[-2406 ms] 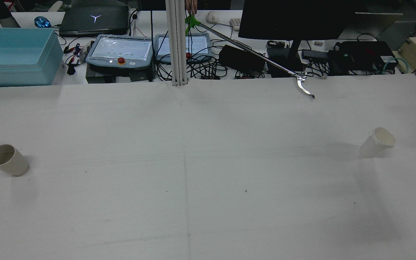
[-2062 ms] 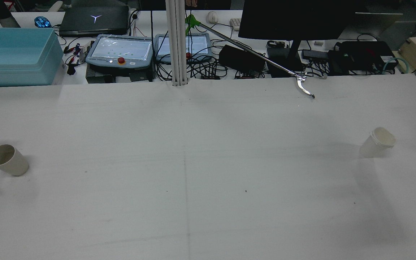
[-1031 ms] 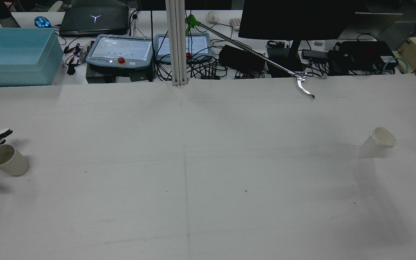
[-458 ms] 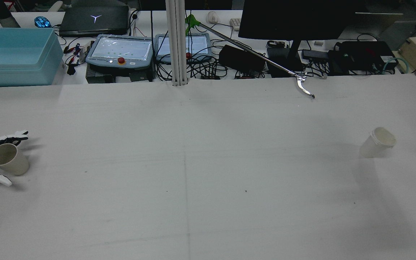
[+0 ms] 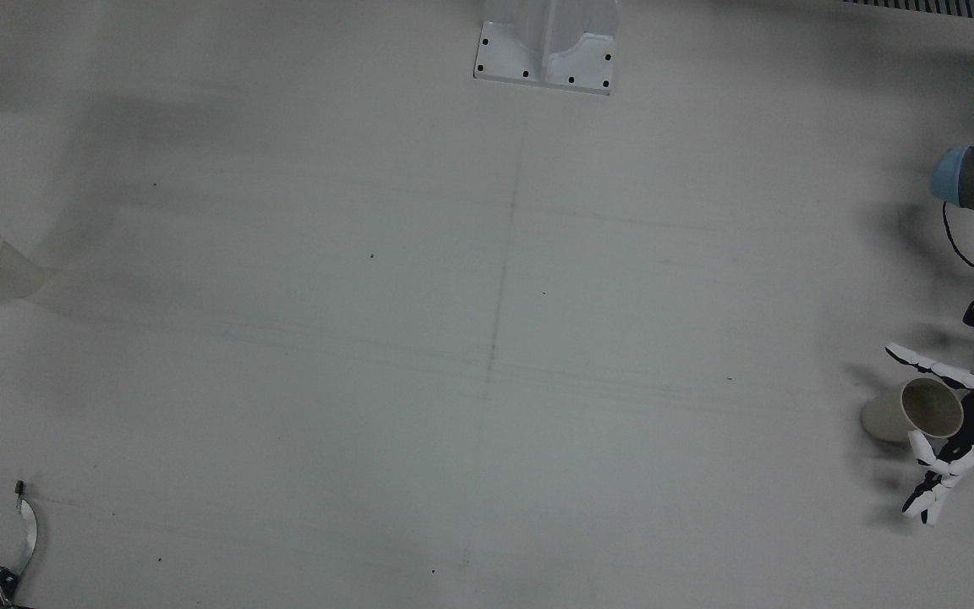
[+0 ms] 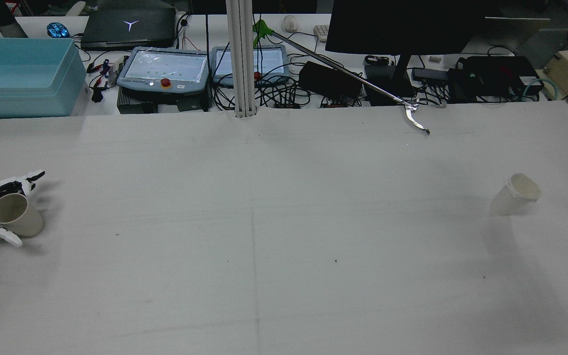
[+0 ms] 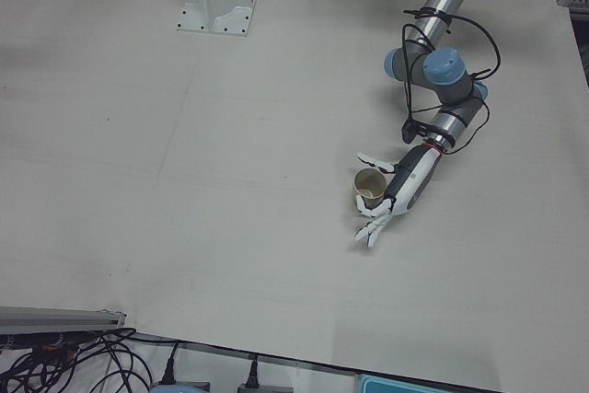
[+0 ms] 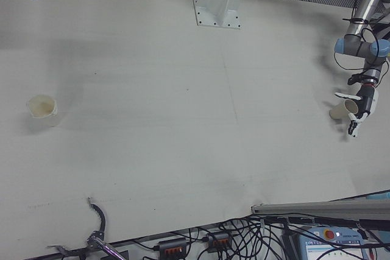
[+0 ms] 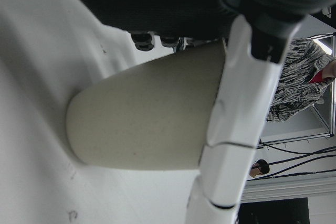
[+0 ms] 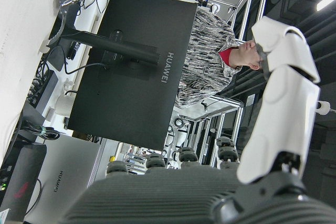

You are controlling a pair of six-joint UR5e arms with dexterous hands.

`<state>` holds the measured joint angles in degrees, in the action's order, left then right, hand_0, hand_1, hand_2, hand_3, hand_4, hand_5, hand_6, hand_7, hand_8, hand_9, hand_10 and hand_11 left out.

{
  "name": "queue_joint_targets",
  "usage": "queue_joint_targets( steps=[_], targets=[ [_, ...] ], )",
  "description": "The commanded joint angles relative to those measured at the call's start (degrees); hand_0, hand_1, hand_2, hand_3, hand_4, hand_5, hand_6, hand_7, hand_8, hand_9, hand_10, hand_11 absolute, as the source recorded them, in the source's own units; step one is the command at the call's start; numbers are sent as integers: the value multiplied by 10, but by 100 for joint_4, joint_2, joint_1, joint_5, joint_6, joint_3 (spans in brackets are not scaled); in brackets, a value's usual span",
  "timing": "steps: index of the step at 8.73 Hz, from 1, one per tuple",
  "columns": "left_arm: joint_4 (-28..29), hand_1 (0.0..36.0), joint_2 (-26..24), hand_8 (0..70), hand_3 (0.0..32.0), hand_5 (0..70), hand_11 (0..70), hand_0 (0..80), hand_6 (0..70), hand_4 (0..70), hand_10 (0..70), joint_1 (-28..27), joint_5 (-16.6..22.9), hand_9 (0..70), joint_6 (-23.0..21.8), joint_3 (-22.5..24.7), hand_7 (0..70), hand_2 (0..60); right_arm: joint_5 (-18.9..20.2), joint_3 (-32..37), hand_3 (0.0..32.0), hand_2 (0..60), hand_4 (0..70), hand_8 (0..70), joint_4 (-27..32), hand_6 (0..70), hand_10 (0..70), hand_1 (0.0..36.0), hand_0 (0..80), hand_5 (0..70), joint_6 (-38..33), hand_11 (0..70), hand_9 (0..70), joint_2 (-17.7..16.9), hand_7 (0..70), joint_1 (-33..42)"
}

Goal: Pour water
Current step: 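Lift the cup with the left hand off the table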

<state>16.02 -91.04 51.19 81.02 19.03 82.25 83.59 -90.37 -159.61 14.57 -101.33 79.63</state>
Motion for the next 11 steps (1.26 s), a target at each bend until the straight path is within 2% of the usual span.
queue_joint_targets(
  steps=[1,2,3,4,6,7,8,9,10,11],
  targets=[
    [-169,360,-10,21,0,700,100,800,109,270,37,-48,-33,6,-180,36,103,254,-9,10,0,247,12,17,18,73,0,226,499,54,-42,0,38,0,3,35],
    [-196,360,-10,19,0,700,100,800,110,275,37,-48,-33,7,-224,80,105,493,-9,-7,0,248,10,18,44,75,0,228,502,54,-51,0,38,0,5,70],
    [-431,360,-10,18,0,700,100,800,109,276,37,-48,-33,6,-468,202,103,600,8,-42,0,247,9,18,44,76,0,228,500,55,-138,0,38,0,7,140],
    [-851,360,-2,16,0,700,99,800,108,278,36,-39,-33,6,-680,621,103,600,43,-16,0,248,6,20,88,77,0,231,504,56,-217,0,41,-9,12,167],
    [-1380,360,-10,13,0,700,96,800,102,272,34,-48,-33,4,-821,1256,94,600,481,228,0,250,0,18,290,74,0,243,511,61,-209,0,37,-80,0,141],
    [-1731,360,-10,13,0,700,95,800,105,272,34,-48,-33,5,-866,1693,96,600,561,665,0,260,0,27,647,85,0,256,519,67,-131,0,46,-62,10,123],
    [-2126,360,-10,13,0,700,94,800,105,271,33,-48,-33,5,-997,2089,97,600,571,1392,0,272,0,29,1269,84,0,271,529,73,-52,0,46,-1,8,53],
    [-2278,360,-19,14,0,700,94,800,106,274,33,-48,-42,5,-1042,2293,98,600,579,2269,0,269,0,27,1858,79,0,274,531,74,62,0,44,261,0,18],
    [-2453,360,-19,14,0,700,94,800,106,272,33,-48,-51,5,-1086,2504,97,600,571,3252,0,301,0,34,2316,98,0,289,543,79,133,0,49,707,26,-226],
    [-2638,360,-28,13,0,700,95,800,108,279,33,-48,-155,6,-1225,2593,100,600,571,3932,0,324,0,44,2686,124,0,299,555,84,221,0,56,1094,72,-568]
  ],
)
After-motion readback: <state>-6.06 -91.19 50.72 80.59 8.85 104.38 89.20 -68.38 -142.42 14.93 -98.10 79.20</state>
